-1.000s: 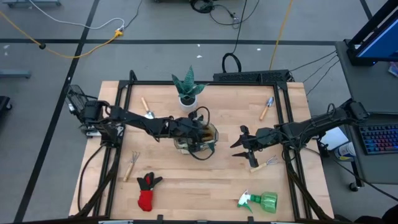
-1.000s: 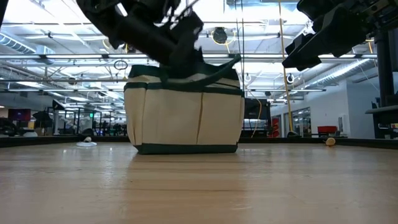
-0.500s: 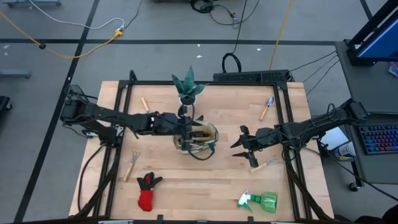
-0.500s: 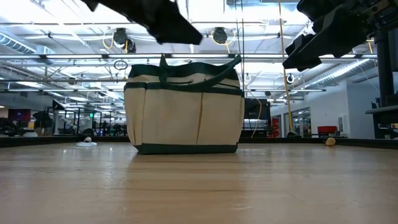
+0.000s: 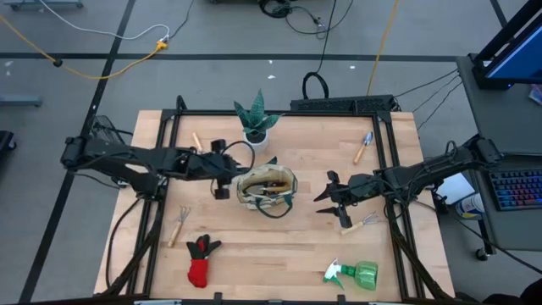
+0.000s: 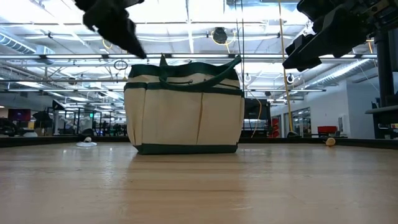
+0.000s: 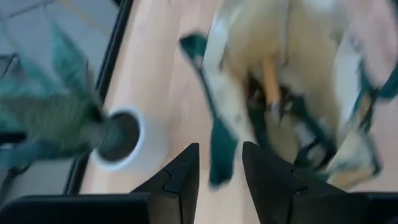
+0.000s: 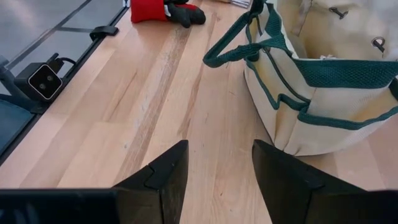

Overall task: Pick & Place Garden tools in Gardening bag
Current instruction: Put the left trowel into the gardening bag

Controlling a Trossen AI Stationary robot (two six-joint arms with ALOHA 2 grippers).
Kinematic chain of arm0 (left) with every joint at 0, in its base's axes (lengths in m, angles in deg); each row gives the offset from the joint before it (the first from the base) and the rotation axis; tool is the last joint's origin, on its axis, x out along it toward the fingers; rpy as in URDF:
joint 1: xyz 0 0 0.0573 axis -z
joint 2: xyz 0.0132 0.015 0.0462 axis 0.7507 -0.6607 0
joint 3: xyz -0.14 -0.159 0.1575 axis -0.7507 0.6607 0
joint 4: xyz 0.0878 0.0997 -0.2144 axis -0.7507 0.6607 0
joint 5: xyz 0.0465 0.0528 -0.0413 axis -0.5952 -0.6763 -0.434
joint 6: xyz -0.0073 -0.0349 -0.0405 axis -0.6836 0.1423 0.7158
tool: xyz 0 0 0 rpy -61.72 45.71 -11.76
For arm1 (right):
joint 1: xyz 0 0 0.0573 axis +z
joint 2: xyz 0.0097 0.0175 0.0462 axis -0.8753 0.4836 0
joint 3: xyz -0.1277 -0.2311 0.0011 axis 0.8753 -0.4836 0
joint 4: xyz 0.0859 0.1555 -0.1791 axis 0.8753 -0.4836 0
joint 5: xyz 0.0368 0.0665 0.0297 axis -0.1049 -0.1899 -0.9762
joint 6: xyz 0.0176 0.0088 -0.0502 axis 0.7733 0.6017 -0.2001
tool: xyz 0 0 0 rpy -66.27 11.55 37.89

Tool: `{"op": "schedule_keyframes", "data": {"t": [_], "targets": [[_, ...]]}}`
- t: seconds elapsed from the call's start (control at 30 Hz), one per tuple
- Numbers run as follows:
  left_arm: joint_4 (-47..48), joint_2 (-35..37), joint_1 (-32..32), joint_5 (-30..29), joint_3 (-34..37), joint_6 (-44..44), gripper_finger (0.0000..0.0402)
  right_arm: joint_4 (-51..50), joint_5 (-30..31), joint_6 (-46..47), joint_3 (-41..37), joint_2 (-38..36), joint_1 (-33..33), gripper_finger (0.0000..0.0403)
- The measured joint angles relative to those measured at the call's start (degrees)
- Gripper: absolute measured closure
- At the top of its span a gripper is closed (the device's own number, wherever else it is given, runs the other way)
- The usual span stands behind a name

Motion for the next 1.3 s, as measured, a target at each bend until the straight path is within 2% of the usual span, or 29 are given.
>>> {"op": "schedule_keyframes", "data": {"t": [0.23,0.53,0.8,1.07,1.3], "targets": [[16.0,1.9,-1.5,-2.0,0.1,3.4,0.0273,0.3,0.0,0.0,0.0,0.0,0.0,0.0234],[26.3,1.7,-6.9,-1.4,0.0,3.1,0.0273,0.4,0.0,0.0,0.0,0.0,0.0,0.0234],[28.1,1.2,-15.5,5.4,0.0,-0.1,0.0273,0.4,0.0,0.0,0.0,0.0,0.0,0.0234],[28.5,0.6,-22.0,5.5,0.0,-5.3,0.0273,0.4,0.0,0.0,0.0,0.0,0.0,0.0234],[29.1,-3.1,-27.5,5.6,0.0,-12.7,0.0273,0.4,0.0,0.0,0.0,0.0,0.0,0.0234]]}}
